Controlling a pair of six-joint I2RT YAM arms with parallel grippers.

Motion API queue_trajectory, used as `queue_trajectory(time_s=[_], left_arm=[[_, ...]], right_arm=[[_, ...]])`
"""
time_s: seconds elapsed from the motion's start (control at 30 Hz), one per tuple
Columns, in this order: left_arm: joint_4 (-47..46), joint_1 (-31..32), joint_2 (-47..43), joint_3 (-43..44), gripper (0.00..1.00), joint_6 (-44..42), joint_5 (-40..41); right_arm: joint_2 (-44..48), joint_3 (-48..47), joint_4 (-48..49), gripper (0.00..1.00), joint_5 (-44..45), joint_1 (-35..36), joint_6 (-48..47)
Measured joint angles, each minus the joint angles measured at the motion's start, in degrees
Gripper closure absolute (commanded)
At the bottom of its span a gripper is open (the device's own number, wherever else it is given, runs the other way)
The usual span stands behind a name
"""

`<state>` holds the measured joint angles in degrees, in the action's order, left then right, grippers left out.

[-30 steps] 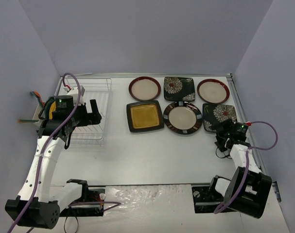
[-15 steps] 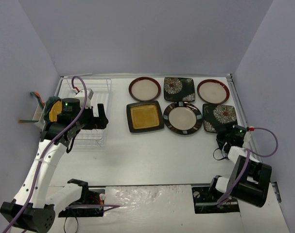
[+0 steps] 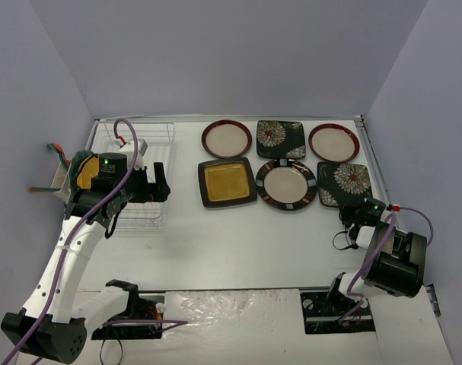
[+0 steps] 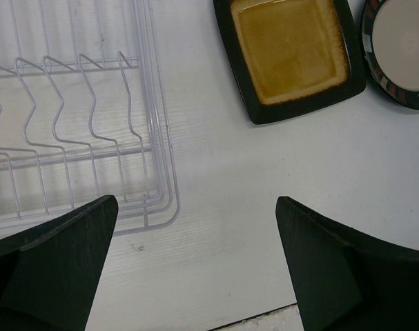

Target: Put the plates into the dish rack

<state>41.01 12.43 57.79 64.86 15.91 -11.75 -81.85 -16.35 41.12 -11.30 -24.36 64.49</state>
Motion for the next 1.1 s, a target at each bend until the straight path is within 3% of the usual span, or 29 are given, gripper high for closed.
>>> queue_trajectory(time_s=[0.17, 0.3, 0.6, 0.87, 1.1], left_arm=[[0.02, 0.00, 0.01, 0.00, 0.03, 0.63, 0.02], [0.09, 0.00, 0.01, 0.00, 0.03, 1.03, 0.00], [-0.32, 0.00, 0.96, -0.02, 0.03, 5.64, -2.71], [-0.78, 0.13, 4.05, 0.15, 0.03, 8.99, -4.81], [-1.00, 0.22, 4.51, 0.55, 0.03, 10.73, -6.04]], right_arm=[[0.10, 0.45, -0.07, 1.00, -0.14, -1.64, 1.35], [2.08, 0.48, -2.12, 1.00, -0.83, -4.33, 2.08], [17.54, -1.25, -21.80, 1.00, 0.39, -6.48, 0.01], [18.37, -8.68, -30.38, 1.00, -1.64, -5.24, -0.89], [18.39, -21.31, -37.15, 1.00, -3.96, -2.16, -4.91]])
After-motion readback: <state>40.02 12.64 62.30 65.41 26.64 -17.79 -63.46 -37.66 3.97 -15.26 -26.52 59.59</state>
